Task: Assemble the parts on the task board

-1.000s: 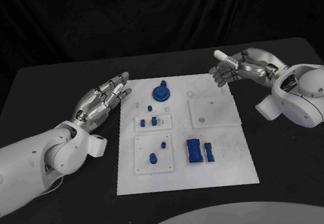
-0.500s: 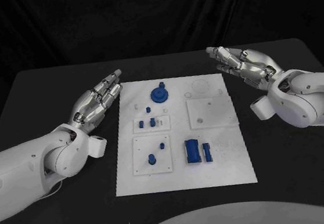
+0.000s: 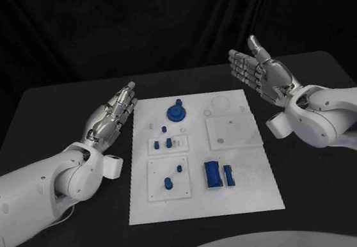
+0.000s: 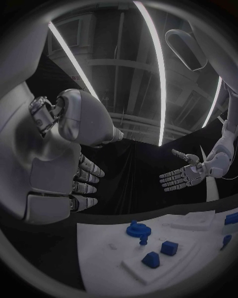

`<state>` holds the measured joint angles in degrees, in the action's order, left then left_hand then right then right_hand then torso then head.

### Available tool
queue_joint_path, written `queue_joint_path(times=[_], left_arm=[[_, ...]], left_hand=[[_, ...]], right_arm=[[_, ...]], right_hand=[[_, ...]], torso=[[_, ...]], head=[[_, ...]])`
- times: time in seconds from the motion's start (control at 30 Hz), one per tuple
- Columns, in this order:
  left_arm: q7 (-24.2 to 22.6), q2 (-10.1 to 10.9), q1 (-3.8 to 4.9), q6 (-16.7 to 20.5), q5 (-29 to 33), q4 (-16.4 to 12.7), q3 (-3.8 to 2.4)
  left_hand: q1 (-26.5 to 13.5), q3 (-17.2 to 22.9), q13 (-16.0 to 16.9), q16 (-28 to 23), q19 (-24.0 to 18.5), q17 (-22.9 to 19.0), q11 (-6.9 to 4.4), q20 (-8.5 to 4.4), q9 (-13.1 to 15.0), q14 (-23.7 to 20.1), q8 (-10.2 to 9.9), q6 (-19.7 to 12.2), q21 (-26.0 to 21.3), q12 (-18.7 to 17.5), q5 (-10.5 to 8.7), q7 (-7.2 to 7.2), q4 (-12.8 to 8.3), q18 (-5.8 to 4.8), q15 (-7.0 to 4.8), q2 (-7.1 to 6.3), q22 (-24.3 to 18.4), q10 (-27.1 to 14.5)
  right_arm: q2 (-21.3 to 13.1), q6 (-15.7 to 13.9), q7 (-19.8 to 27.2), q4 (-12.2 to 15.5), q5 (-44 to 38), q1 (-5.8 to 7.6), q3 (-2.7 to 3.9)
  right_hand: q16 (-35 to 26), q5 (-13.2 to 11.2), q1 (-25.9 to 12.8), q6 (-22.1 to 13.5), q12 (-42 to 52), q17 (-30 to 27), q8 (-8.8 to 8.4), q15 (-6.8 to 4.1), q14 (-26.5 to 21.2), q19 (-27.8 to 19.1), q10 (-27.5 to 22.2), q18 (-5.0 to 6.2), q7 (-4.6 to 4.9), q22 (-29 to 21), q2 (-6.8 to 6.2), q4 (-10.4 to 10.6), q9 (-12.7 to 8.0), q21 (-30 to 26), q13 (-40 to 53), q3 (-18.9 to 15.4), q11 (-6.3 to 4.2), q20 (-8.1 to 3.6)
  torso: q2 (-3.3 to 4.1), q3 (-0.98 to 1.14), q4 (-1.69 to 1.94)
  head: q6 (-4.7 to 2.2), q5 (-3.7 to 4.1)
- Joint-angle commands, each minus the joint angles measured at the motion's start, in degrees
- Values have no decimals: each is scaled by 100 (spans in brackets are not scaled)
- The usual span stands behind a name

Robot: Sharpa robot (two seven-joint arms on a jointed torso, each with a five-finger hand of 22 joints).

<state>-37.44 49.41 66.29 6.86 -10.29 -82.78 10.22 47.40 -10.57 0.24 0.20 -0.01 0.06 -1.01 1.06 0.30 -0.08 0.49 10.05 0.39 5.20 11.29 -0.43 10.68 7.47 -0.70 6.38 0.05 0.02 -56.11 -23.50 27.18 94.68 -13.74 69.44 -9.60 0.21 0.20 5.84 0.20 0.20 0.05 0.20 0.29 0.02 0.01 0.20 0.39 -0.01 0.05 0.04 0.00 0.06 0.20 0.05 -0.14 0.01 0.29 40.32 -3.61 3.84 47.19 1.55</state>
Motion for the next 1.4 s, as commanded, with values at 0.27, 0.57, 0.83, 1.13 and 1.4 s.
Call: queue_joint_path(times=[0.27, 0.57, 0.83, 1.13, 1.4], left_arm=[[428, -260, -327, 2180, 613, -397, -543], [695, -428, -553, 3406, 943, -651, -923], [765, -472, -612, 3726, 1029, -718, -1022], [765, -472, -612, 3726, 1029, -718, -1022], [765, -472, -612, 3726, 1029, -718, -1022]], left_hand=[[-2355, 526, -24, -20, 1, -6, 101, -106, -30, 8, -49, -491, -39, -520, -559, 43, -529, -747, 70, -638, -5, -2], [-3049, 1057, -24, -20, 1, -6, 101, -106, -30, 8, -49, -1005, -39, -520, -727, 43, -1068, -747, 70, -638, -5, -2], [-3532, 1057, -24, -20, 1, -6, 101, -106, -30, 8, -49, -1005, -39, -520, -1129, 43, -1068, -747, 70, -638, -5, -2], [-3898, 1057, -24, -20, 1, -6, 101, -106, -30, 8, -49, -1005, -39, -520, -1129, 43, -1068, -747, 70, -638, -5, -2], [-4285, 1057, -24, -20, 1, -6, 101, -106, -30, 8, -49, -1005, -39, -520, -1129, 43, -1068, -747, 70, -638, -5, -2]], right_arm=[[947, -1787, 228, -394, 1187, -772, 791], [1142, -2062, 261, -473, 1374, -928, 960], [1142, -2062, 261, -473, 1374, -928, 960], [1142, -2062, 261, -473, 1374, -928, 960], [1142, -2062, 261, -473, 1374, -928, 960]], right_hand=[[-21, -20, -584, -20, -20, -5, -20, -29, -2, -1, -20, -39, 1, -5, -4, 0, -6, -20, -5, 14, -1, -29], [-21, -20, -584, -20, -20, -5, -20, -29, -2, -1, -20, -39, 1, -5, -4, 0, -6, -20, -5, 14, -1, -29], [-21, -20, -584, -20, -20, -5, -20, -29, -2, -1, -20, -39, 1, -5, -4, 0, -6, -20, -5, 14, -1, -29], [-21, -20, -584, -20, -20, -5, -20, -29, -2, -1, -20, -39, 1, -5, -4, 0, -6, -20, -5, 14, -1, -29], [-21, -20, -584, -20, -20, -5, -20, -29, -2, -1, -20, -39, 1, -5, -4, 0, -6, -20, -5, 14, -1, -29]], torso=[[-657, 260, -276], [-901, 356, -379], [-914, 361, -384], [-914, 361, -384], [-914, 361, -384]], head=[[-900, -110], [-1263, -153], [-1281, -155], [-1281, -155], [-1281, -155]])
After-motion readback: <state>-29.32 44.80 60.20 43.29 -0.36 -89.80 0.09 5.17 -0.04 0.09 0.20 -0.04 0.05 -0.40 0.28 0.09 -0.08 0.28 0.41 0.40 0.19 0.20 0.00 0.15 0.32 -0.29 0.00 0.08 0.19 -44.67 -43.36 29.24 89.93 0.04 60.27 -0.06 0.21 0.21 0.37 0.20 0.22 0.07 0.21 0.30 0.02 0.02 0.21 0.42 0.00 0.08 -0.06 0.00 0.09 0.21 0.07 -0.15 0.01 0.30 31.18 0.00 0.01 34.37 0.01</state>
